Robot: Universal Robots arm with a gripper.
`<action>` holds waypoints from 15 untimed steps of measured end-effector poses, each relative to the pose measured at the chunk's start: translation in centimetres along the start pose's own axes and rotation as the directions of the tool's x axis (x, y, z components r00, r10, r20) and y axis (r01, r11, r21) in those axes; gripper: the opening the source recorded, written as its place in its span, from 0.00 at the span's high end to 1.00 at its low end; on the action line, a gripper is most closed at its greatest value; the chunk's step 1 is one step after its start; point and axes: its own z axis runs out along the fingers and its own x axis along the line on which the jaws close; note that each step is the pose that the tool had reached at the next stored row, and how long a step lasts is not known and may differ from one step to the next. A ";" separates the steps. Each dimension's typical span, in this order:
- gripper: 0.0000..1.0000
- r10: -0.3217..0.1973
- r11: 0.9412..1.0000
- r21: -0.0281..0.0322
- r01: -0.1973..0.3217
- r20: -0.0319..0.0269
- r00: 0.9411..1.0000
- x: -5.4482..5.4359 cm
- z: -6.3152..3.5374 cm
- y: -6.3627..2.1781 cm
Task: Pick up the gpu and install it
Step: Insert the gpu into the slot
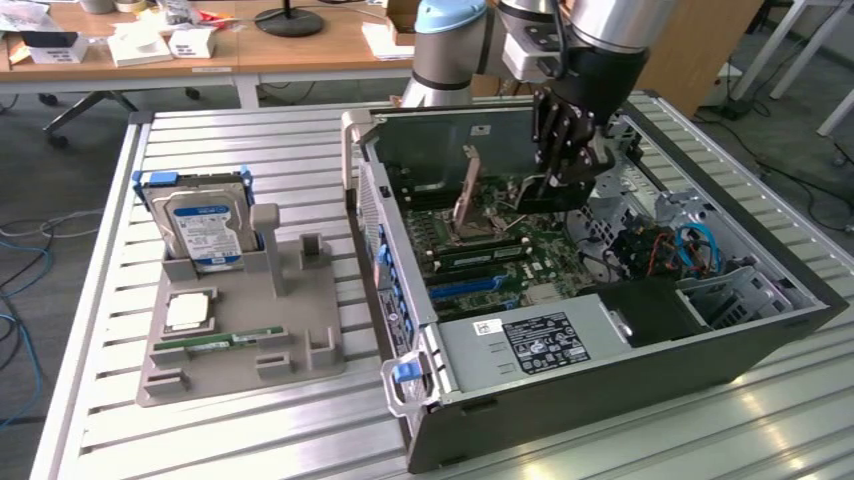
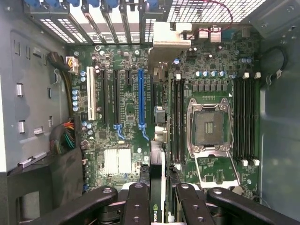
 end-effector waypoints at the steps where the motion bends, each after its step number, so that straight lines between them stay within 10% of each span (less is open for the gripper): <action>1: 0.74 0.000 1.000 0.001 0.000 0.000 1.000 0.0 0.07 0.06; 15: 0.74 -0.001 1.000 0.003 0.001 0.001 1.000 0.1 1.00 0.53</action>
